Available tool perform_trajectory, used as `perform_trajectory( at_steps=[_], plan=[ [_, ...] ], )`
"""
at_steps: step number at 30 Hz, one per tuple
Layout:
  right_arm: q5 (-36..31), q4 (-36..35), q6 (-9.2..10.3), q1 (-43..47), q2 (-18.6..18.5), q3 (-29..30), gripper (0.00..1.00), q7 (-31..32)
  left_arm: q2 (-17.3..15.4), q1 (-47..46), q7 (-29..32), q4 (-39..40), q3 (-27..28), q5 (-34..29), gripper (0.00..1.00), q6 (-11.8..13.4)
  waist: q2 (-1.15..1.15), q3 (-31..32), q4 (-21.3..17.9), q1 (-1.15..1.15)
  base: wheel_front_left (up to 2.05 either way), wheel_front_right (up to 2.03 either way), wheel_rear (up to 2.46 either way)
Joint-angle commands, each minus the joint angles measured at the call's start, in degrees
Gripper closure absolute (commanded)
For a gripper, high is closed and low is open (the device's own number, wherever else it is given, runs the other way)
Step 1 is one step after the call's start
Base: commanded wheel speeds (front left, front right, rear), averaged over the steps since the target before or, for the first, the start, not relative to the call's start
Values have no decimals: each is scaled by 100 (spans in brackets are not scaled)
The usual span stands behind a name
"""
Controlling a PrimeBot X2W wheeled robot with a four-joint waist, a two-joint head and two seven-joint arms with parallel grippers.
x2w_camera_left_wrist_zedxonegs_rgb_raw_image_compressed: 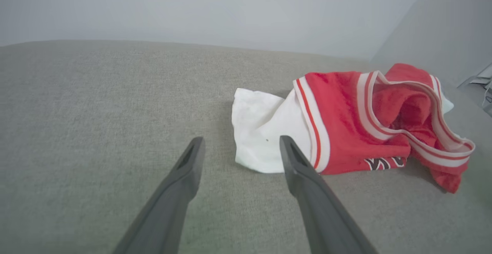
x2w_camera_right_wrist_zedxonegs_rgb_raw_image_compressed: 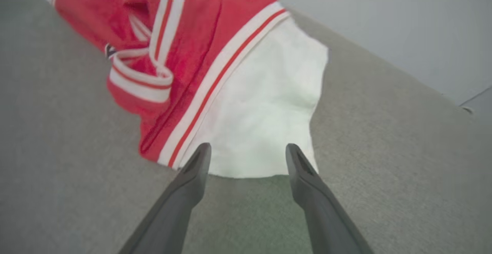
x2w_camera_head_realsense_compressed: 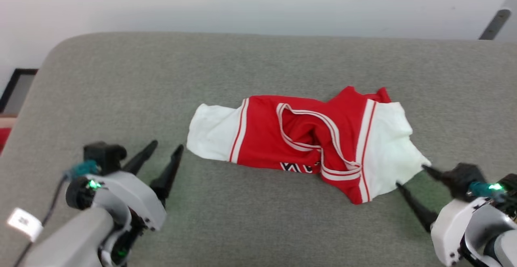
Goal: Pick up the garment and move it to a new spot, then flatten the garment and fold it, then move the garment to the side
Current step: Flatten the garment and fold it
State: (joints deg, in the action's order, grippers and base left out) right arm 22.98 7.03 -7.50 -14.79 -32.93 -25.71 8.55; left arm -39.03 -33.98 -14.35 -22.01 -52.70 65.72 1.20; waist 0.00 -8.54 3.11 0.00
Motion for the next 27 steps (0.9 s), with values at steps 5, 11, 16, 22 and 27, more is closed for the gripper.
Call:
perform_trajectory(
  at_steps=[5, 11, 16, 22, 27],
  plan=[
    [355, -396, 3, -510, -1002, -1199, 0, 804, 137, 363, -86, 508, 391, -701, 0, 281, 0, -323, 321, 0, 0, 0, 0],
    [470, -589, 3, -1353, -1807, -2096, 0, 1145, 514, 852, -75, 1060, 1253, -1491, 0, 455, 0, -694, 641, 0, 0, 0, 0],
    [569, -504, 3, -1929, -2171, -2966, 0, 1256, 823, 1073, -76, 1147, 1718, -1904, 0, 277, 0, -902, 864, 0, 0, 0, 0],
    [737, -211, 4, -2257, -2129, -3627, 53, 1213, 1053, 1177, -77, 1080, 2150, -2137, 0, 47, 0, -993, 949, 0, 0, 0, 0],
    [827, -67, 10, -2459, -2036, -3922, 100, 1102, 1042, 1073, -77, 969, 2296, -2272, 0, -146, 0, -1021, 877, 0, 0, 0, 0]
  ],
)
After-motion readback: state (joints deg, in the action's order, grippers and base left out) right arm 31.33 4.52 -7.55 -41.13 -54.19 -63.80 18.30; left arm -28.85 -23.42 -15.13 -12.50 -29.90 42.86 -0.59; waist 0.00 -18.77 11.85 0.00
